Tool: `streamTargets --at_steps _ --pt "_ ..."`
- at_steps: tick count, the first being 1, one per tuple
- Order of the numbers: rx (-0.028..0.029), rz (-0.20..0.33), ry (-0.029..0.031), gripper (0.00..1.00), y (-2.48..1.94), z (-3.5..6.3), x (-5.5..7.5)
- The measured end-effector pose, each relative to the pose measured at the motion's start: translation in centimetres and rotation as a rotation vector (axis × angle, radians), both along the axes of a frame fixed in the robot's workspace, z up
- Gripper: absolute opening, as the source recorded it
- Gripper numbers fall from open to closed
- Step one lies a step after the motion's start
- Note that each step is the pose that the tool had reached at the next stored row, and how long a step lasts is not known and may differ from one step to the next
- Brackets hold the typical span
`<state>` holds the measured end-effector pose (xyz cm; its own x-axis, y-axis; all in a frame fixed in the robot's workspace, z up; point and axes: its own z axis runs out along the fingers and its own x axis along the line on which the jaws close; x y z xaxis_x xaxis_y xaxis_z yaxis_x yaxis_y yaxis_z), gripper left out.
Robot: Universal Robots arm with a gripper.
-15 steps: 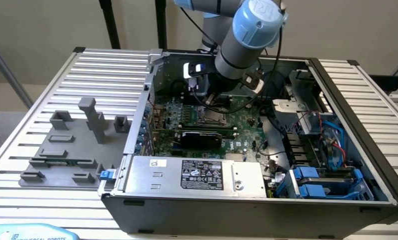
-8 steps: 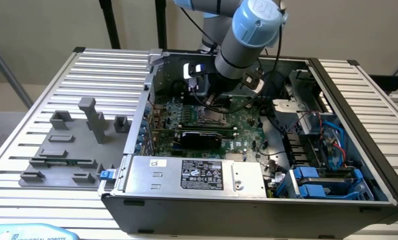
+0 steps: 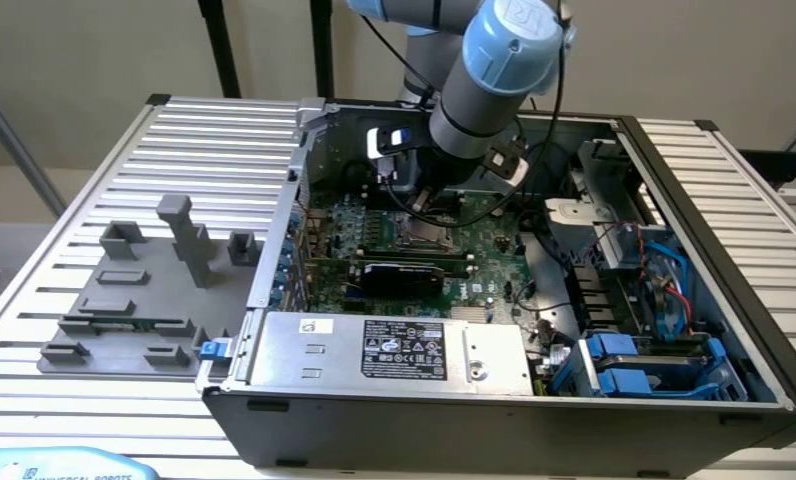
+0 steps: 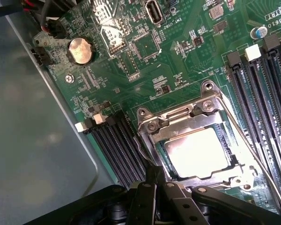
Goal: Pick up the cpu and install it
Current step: 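Install the first cpu locking lever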
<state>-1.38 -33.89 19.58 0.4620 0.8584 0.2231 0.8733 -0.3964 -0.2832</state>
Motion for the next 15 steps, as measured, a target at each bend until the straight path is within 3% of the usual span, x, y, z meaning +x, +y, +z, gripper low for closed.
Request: streamTargets --at_steps 10,15 --pt "0.0002 0.000 0.0000 0.11 0.46 0.47 -0.85" --pt "-0.0001 0.000 0.0002 0.11 0.47 0.48 -0.86"
